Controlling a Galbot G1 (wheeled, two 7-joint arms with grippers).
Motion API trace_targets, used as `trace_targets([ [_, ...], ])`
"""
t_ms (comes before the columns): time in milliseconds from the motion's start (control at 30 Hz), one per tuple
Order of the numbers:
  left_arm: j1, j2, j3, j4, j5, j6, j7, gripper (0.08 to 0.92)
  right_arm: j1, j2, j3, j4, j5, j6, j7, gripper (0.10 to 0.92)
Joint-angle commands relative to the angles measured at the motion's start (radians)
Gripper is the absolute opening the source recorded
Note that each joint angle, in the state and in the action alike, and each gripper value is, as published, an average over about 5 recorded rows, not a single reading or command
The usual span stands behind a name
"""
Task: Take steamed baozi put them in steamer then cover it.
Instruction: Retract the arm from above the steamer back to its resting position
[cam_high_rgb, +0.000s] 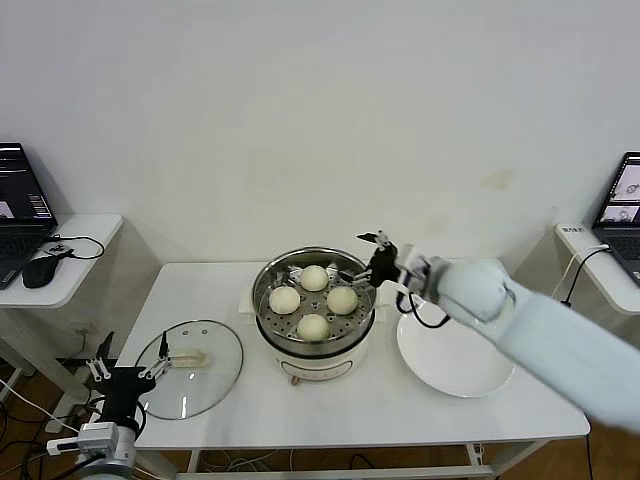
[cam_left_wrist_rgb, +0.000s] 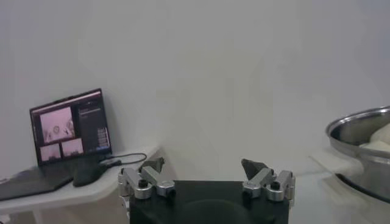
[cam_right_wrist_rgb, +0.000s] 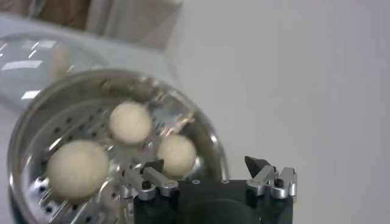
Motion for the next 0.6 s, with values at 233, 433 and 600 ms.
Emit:
trace_targets([
  [233,-0.018,0.002,0.08,0.063,0.167,-0.027,0.019,0.823,-1.03,0.501,1.082,0.1,-0.27,0.489,-0.043,0.823],
  [433,-0.045,0.018,0.098,0.148,0.549,-0.081,0.04,0.823,-1.08,0.663,1.222,0.125,-0.256,0.438,-0.08,0.823],
  [600,-0.1,0.04,0.058,0.267,0.978,-0.17,0.054,0.823,-1.124,0.7,1.258,0.128,-0.286,0.427,-0.055,0.823],
])
